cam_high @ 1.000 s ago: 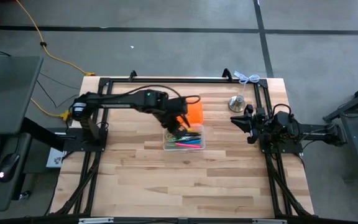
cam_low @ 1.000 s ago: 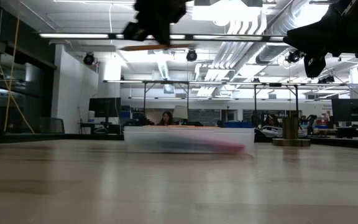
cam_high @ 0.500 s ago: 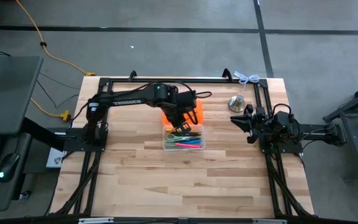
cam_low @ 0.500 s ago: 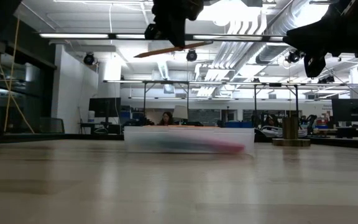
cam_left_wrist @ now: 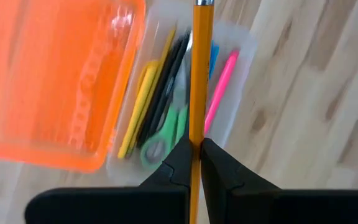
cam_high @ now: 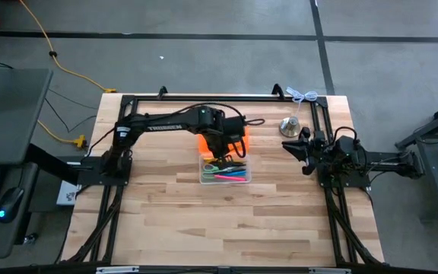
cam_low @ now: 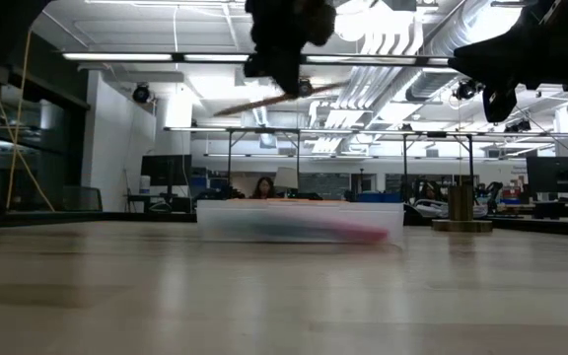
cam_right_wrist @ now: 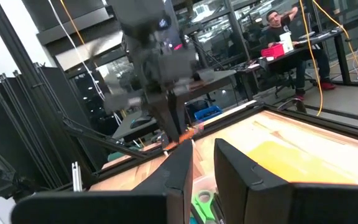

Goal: Pick & place school supplies into a supply box
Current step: Put the orange pencil into the orange supply box

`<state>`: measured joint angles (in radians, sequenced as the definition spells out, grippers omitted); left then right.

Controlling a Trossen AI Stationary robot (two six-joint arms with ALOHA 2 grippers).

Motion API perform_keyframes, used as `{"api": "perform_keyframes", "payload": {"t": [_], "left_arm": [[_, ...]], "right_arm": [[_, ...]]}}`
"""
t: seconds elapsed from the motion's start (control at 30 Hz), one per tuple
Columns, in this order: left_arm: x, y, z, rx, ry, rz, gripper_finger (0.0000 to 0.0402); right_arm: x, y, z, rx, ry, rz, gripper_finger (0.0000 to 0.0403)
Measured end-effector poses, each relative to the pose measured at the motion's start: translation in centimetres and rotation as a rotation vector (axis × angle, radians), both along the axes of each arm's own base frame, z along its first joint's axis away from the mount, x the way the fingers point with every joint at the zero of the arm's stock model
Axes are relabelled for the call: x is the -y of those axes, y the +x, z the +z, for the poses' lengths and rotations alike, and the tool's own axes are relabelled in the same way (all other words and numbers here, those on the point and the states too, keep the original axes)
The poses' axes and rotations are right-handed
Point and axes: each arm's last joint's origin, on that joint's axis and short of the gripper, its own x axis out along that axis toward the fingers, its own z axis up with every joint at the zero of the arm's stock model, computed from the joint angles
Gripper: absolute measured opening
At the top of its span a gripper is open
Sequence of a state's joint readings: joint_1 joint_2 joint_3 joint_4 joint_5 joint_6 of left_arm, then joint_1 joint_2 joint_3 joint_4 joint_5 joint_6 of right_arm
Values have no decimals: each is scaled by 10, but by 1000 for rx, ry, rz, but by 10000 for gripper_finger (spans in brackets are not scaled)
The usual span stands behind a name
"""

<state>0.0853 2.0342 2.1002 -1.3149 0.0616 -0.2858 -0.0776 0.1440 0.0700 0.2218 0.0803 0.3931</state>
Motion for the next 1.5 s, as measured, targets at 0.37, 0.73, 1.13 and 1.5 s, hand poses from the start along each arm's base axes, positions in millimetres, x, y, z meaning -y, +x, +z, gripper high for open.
{"api": "perform_keyframes", "payload": {"t": [0.37,0.73,1.13,1.5], "left_arm": [[-2,20,-39,-86,45,-109,51],[0,30,-62,-142,78,-204,51],[10,46,-87,-135,66,-259,51],[14,49,-106,-201,65,-281,51]], "right_arm": [[0,0,0,4,3,0,44],[1,1,-1,-4,6,-17,44],[1,1,-1,-5,14,-21,44],[1,1,-1,-7,10,-20,44]]}}
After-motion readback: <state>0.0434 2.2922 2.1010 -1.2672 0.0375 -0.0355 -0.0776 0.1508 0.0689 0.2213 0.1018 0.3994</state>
